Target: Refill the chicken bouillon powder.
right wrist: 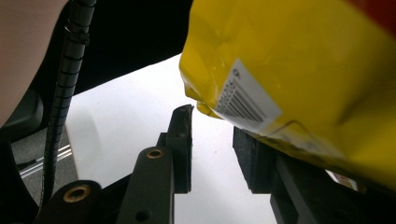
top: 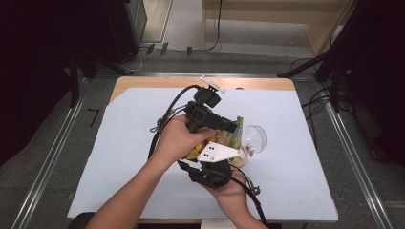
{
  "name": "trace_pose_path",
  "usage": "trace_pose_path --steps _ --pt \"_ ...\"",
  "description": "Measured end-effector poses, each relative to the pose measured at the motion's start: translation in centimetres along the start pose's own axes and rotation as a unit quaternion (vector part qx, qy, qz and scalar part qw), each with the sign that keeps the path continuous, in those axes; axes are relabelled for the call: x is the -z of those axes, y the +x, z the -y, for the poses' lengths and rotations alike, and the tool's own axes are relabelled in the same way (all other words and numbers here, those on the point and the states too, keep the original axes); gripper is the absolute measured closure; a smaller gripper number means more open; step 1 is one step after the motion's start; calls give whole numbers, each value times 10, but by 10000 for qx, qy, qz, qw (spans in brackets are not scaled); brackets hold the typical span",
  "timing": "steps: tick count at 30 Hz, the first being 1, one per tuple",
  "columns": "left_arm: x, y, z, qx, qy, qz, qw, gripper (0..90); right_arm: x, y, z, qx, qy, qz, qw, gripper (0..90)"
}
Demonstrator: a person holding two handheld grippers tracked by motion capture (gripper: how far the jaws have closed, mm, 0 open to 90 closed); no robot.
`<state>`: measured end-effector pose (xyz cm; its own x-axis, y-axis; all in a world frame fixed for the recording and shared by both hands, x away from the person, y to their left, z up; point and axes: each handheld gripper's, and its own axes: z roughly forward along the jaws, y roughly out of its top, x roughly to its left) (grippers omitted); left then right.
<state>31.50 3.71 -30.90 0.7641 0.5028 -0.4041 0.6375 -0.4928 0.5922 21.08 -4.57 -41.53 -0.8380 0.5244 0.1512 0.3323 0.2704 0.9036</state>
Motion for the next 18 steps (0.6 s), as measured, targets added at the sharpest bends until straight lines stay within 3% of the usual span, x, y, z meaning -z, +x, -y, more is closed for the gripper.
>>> trace_pose_path --steps 18 --pt "1 1 0 19 12 -9 10000 778 3 3 -3 -25 -30 -53 10000 723"
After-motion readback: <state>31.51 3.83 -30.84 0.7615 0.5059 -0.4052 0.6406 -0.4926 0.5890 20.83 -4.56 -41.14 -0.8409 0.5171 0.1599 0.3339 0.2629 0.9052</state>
